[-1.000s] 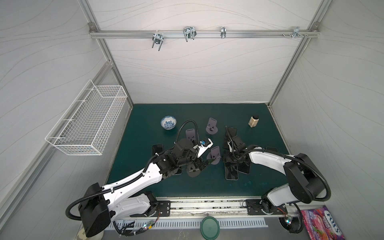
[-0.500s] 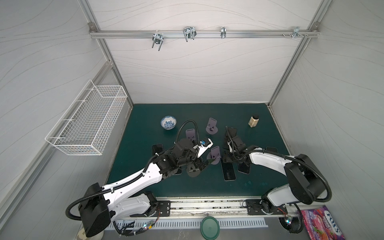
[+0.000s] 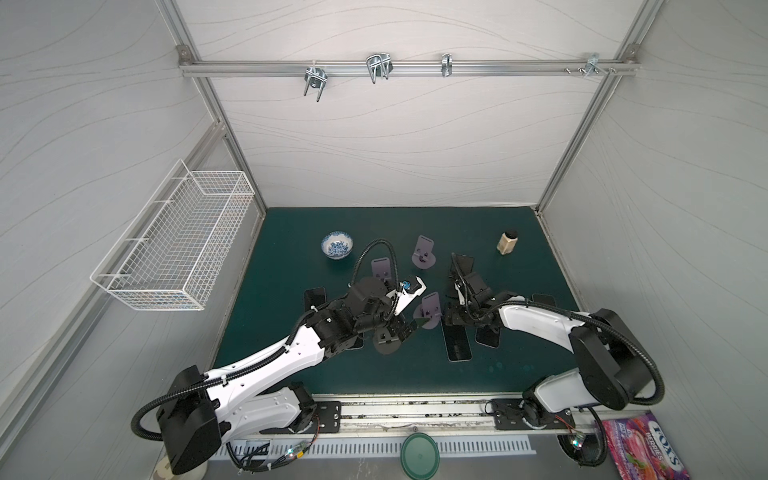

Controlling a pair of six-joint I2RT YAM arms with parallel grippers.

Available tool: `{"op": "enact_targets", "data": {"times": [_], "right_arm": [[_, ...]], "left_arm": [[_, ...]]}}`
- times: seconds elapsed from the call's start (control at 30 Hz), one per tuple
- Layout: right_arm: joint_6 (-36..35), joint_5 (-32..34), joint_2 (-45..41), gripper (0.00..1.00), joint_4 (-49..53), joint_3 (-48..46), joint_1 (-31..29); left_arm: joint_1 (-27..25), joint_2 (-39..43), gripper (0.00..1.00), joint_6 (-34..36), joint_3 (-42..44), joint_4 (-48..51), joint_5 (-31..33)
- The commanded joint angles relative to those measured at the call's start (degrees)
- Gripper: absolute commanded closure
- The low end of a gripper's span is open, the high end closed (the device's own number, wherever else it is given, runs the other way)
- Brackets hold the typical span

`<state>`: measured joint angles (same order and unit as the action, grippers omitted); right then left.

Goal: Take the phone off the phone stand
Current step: 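Open the right gripper and release the teal phone on the table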

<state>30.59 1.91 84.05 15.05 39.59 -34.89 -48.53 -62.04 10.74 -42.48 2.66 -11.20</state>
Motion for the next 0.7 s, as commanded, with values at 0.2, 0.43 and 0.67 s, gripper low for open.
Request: {"op": "enact_targets", "data": {"times": [0.2,0.43,0.67], "right_arm": [[2.4,0.8,0.3,0.23,4.3,-4.2,-0.6],[2.9,3.1,-2.1,0.15,6.4,-4.7,-2.6],[3.6,4.8,-4.5,0.15,7.8,-6.0,-3.3]], "left_arm": [[-0.2,0.2,0.06,0.7,-0.7,-0.7,-0.6],[-0.2,0.2,0.06,0.6,-0.9,-0.7,-0.8],[-0.2,0.2,0.06,0.5,-0.9,-0.7,-0.8]]}}
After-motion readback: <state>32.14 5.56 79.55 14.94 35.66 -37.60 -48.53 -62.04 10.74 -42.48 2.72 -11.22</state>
